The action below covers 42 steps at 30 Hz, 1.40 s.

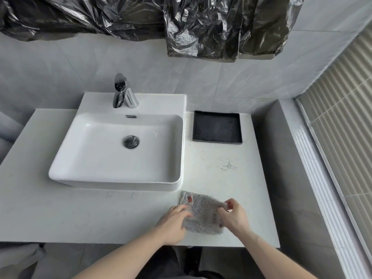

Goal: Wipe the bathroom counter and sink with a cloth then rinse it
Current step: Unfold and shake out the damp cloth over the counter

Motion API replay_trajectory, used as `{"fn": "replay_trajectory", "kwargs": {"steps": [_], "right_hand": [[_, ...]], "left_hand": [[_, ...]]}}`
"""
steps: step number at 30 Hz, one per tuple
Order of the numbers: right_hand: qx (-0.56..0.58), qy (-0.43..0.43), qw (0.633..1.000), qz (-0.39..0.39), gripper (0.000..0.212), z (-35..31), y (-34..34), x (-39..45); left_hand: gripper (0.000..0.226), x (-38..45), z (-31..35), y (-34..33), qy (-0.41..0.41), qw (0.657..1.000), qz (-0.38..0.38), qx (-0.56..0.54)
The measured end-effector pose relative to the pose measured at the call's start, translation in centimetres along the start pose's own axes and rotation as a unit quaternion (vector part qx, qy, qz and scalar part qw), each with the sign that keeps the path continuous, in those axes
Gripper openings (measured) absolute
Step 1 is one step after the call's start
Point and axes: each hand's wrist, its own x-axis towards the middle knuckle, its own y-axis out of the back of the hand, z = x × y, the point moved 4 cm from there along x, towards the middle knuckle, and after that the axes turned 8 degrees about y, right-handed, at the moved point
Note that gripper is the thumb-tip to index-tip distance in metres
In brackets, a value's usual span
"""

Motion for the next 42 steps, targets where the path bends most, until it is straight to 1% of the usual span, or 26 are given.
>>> {"fn": "replay_trajectory", "kwargs": {"steps": [3, 5, 7, 10, 12, 16, 19, 21, 23, 25, 28, 30, 33, 37, 40, 42], "right_hand": [[0.056, 0.016, 0.998, 0.018, 0.013, -2.0, -1.2, -1.3], [0.062, 0.015, 0.998, 0.023, 0.014, -3.2, -3.0, -1.6], [0.089, 0.008, 0.996, 0.009, 0.011, -4.3, -5.6, -1.4], [0.117, 0.003, 0.992, -0.040, 0.017, -5.4, -9.3, -0.5], [0.085, 0.008, 0.995, -0.046, 0.026, -6.0, -10.4, -0.4], [0.015, 0.004, 0.999, 0.030, 0.037, -5.3, -9.6, -0.6], [-0.018, -0.036, 0.998, 0.049, 0.057, -3.8, -9.3, -0.3], [-0.005, -0.063, 0.997, 0.050, 0.067, -3.3, -9.3, 0.1], [0.017, -0.079, 0.995, 0.056, 0.064, -3.1, -9.6, 0.7], [0.032, -0.098, 0.993, 0.049, 0.055, -3.0, -10.0, 1.4], [0.024, -0.104, 0.994, 0.041, 0.026, -3.3, -10.1, 1.8], [0.053, -0.098, 0.993, 0.037, 0.014, -4.0, -9.7, 1.6], [0.108, -0.062, 0.992, 0.017, 0.011, -5.0, -8.5, 0.7], [0.180, -0.014, 0.983, -0.017, 0.011, -6.2, -5.7, -0.5], [0.234, 0.017, 0.971, -0.036, 0.010, -7.5, -3.2, -1.2], [0.277, 0.027, 0.959, -0.052, 0.013, -8.7, -1.5, -1.6]], "left_hand": [[0.053, -1.1, -1.2, 1.2, 0.002, 0.998, 0.025, -0.050], [0.046, -1.6, -2.1, 2.0, 0.006, 0.998, 0.031, -0.060], [0.041, -1.9, -3.0, 2.6, 0.009, 0.998, 0.027, -0.064], [0.041, -2.0, -4.2, 3.5, 0.010, 0.998, 0.025, -0.064], [0.044, -1.9, -5.0, 4.1, 0.010, 0.998, 0.022, -0.066], [0.039, -1.6, -5.9, 4.9, -0.002, 0.998, 0.002, -0.064], [0.041, -1.4, -6.4, 5.1, -0.006, 0.998, -0.015, -0.057], [0.044, -1.2, -6.7, 5.1, -0.008, 0.998, -0.024, -0.054], [0.044, -1.0, -6.7, 5.2, -0.017, 0.998, -0.031, -0.051], [0.043, -0.8, -6.5, 5.4, -0.030, 0.998, -0.037, -0.046], [0.041, -0.5, -5.9, 6.0, -0.043, 0.997, -0.038, -0.050], [0.042, -0.3, -5.6, 6.3, -0.049, 0.997, -0.033, -0.057], [0.044, 0.1, -4.9, 6.6, -0.056, 0.996, -0.030, -0.069], [0.043, 0.3, -3.0, 7.7, -0.070, 0.990, 0.004, -0.119], [0.045, 0.8, -1.1, 9.1, -0.068, 0.978, 0.030, -0.193], [0.049, 1.5, 0.2, 10.0, -0.059, 0.960, 0.024, -0.271]]}}
